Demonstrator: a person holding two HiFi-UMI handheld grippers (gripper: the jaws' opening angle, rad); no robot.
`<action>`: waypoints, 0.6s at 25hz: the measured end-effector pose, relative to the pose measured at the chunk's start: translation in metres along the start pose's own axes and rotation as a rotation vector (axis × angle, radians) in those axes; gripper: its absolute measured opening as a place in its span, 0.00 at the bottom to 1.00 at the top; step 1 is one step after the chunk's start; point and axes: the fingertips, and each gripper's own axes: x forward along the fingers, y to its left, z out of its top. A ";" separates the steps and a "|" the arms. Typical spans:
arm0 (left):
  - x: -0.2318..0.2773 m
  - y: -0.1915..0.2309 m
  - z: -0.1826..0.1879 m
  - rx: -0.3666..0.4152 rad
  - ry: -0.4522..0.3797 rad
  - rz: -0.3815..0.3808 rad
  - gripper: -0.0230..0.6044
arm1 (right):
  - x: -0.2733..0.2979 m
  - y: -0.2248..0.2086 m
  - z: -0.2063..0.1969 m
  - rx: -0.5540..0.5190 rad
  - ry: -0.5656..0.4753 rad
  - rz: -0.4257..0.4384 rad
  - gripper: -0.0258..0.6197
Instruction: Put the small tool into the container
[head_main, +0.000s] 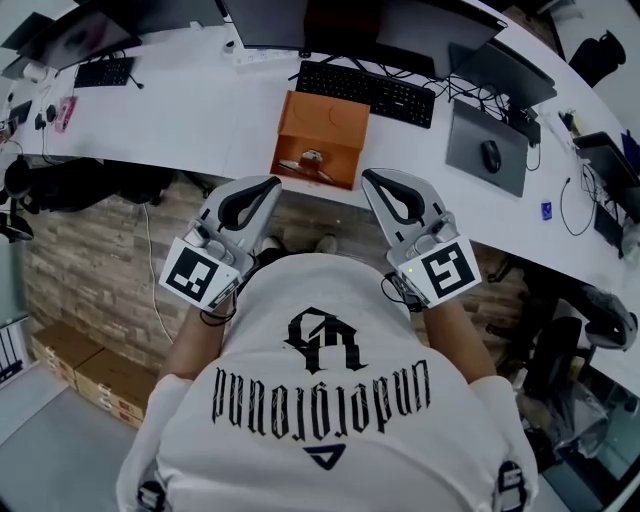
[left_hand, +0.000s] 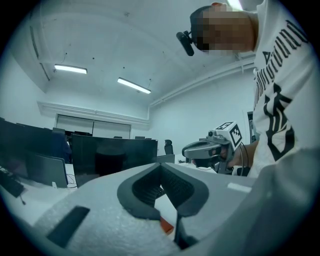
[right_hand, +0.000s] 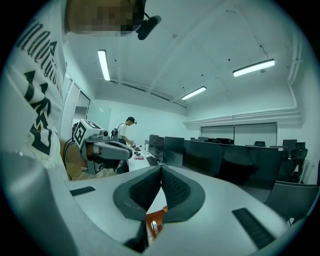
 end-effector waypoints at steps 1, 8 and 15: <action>-0.002 0.000 0.000 0.005 -0.001 -0.004 0.06 | 0.001 0.003 0.001 -0.001 -0.005 -0.002 0.06; -0.028 0.007 0.004 0.017 0.002 -0.043 0.06 | 0.013 0.031 0.005 -0.011 0.012 -0.042 0.06; -0.080 0.017 0.007 0.002 -0.011 -0.054 0.06 | 0.030 0.081 0.014 -0.001 0.013 -0.070 0.06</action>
